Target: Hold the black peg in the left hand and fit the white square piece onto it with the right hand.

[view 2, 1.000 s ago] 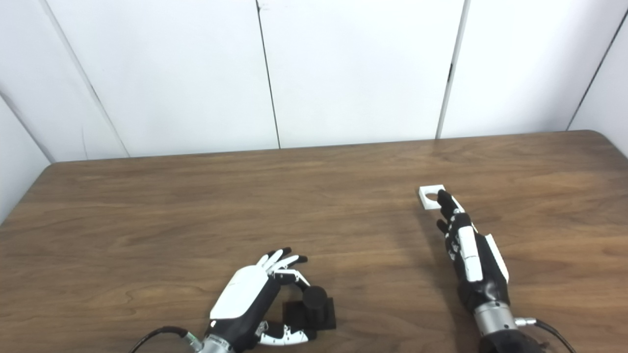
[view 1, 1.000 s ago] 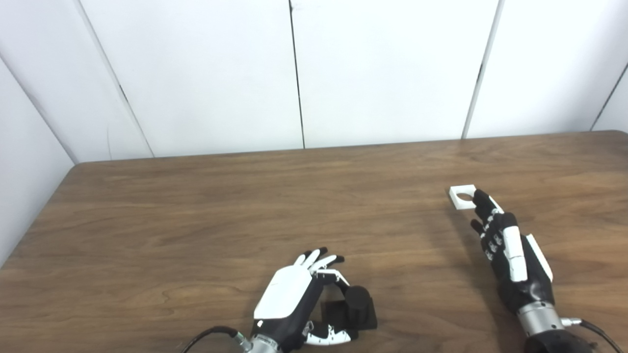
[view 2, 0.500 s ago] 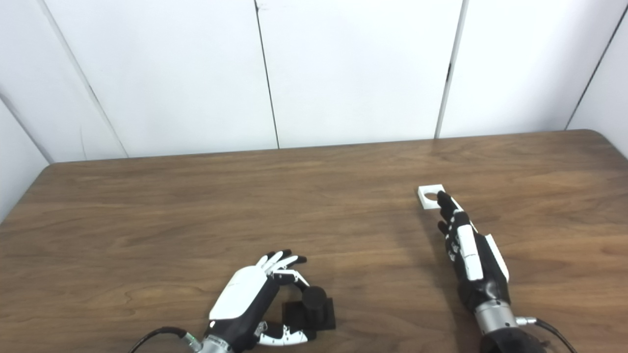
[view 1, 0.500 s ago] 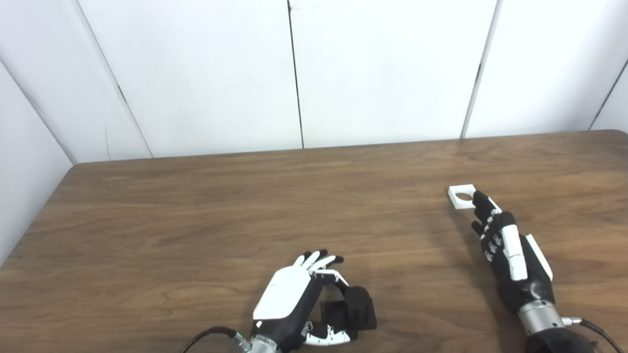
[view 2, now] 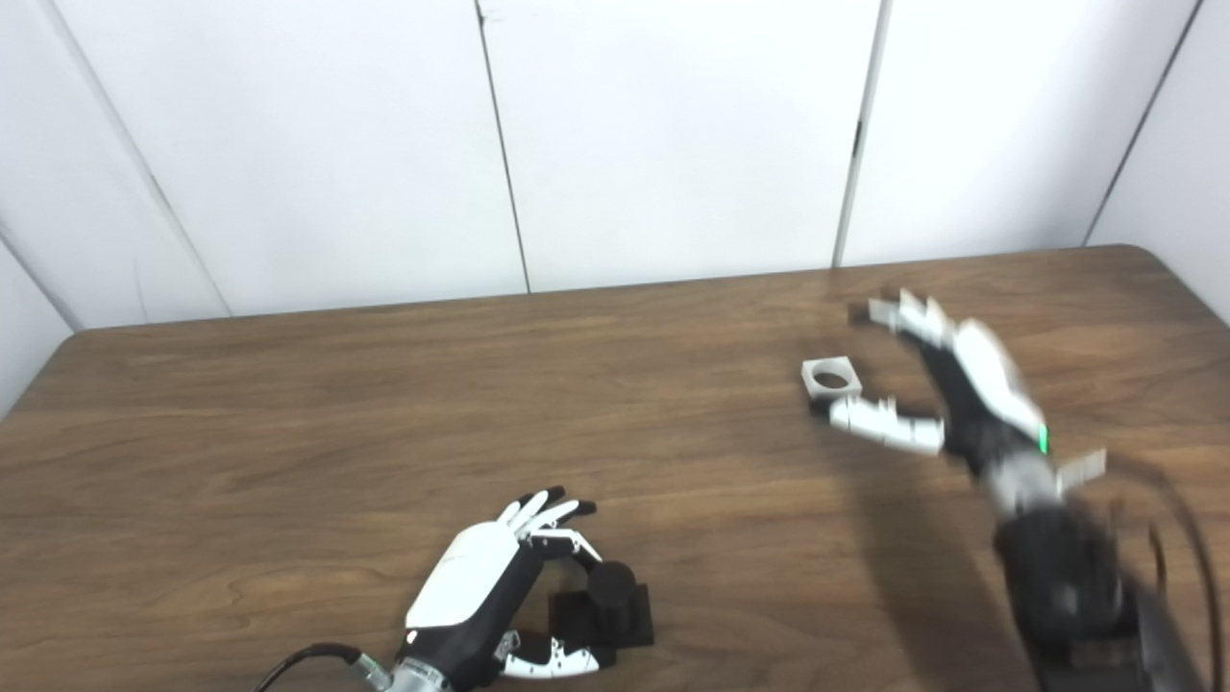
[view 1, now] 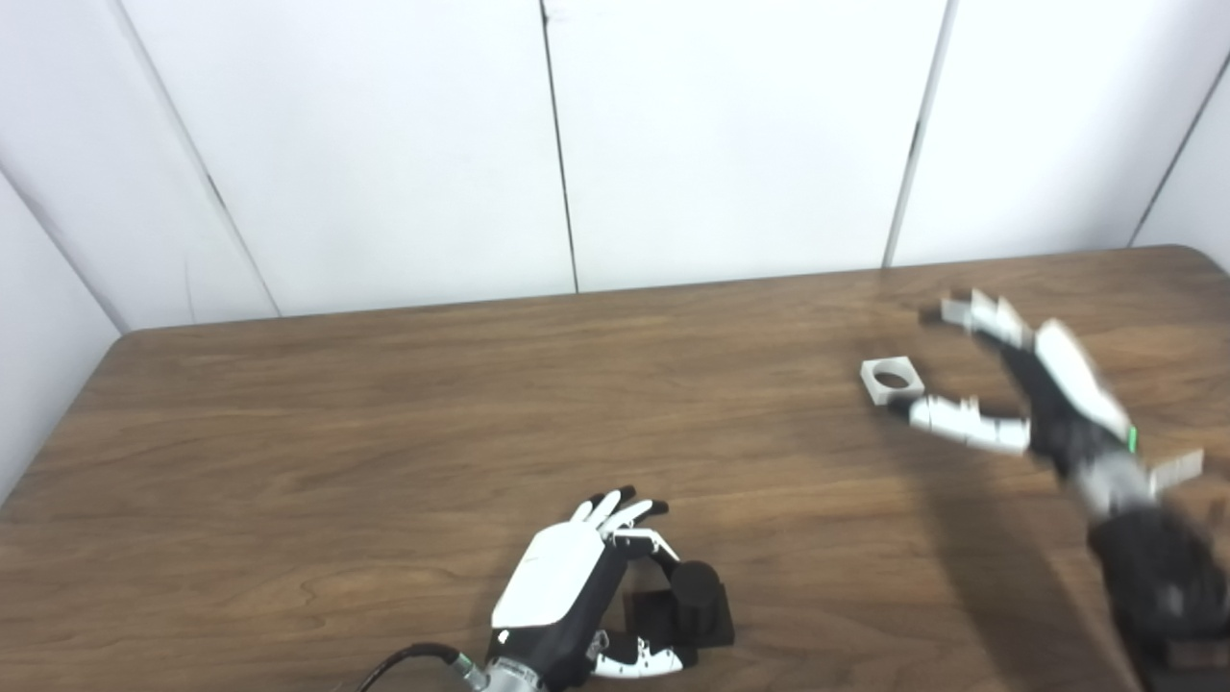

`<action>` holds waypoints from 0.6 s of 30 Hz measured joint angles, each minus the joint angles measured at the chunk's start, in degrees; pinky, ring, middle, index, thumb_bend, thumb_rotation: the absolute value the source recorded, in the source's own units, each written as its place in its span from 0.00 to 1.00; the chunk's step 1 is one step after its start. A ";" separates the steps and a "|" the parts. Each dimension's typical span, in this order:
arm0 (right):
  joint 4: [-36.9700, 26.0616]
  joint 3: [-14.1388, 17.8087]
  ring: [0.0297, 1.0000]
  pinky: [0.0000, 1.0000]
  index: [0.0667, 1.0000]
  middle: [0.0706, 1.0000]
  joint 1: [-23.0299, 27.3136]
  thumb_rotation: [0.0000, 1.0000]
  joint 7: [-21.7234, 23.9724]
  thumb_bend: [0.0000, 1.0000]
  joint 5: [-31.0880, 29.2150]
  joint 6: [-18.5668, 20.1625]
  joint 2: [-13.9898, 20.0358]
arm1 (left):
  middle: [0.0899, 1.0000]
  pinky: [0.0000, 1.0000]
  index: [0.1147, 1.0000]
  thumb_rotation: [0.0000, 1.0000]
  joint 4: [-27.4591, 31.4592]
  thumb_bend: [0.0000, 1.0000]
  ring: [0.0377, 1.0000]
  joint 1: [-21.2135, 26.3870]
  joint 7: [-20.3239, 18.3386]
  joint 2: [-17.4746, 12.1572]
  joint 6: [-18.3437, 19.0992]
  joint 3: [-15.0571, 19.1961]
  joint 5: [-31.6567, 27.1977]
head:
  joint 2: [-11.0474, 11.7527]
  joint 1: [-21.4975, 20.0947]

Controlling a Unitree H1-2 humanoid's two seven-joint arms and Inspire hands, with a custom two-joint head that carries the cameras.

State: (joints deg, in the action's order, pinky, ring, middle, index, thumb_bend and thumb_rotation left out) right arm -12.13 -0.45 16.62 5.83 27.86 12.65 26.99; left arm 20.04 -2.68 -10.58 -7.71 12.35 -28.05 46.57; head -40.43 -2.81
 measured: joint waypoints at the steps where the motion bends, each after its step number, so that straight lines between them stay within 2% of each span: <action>1: -0.02 -0.48 1.00 0.98 0.75 0.94 1.95 0.32 0.52 0.88 0.90 0.01 0.71 | 0.89 1.00 0.42 0.07 0.00 0.52 0.98 -0.04 -0.01 0.10 -0.03 -0.10 0.00 | 0.00 0.00; 4: 0.27 -2.28 1.00 1.00 0.75 0.97 4.87 0.28 2.44 0.90 3.06 0.17 2.54 | 0.89 1.00 0.42 0.07 -0.01 0.52 0.98 -0.17 -0.30 0.35 -0.08 -0.47 0.01 | 0.00 0.00; 8: 1.00 -6.67 1.00 1.00 0.75 1.00 4.75 0.24 9.06 0.94 6.54 2.38 4.44 | 0.90 1.00 0.42 0.07 0.00 0.52 0.99 -0.30 -0.50 0.35 -0.09 -0.25 -0.02 | 0.00 -0.44; 11: 2.66 -7.90 1.00 1.00 0.74 1.00 5.02 0.23 12.14 0.94 8.67 3.03 6.55 | 0.90 1.00 0.42 0.07 0.00 0.52 0.98 -0.23 -0.61 0.20 -0.12 -0.08 -0.04 | 0.17 -0.88; 18: 9.19 -9.78 1.00 1.00 0.71 0.99 8.05 0.24 13.92 0.95 10.22 3.03 7.81 | 0.90 1.00 0.42 0.07 0.10 0.52 0.99 -0.15 -0.84 0.04 -0.13 0.07 -0.05 | 0.35 -1.23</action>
State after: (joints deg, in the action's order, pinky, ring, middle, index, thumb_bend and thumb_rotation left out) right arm -2.94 -10.23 24.67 19.75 38.08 15.68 34.80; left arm 20.15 -2.83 -11.41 -7.66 12.22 -27.98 46.52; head -40.08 -4.04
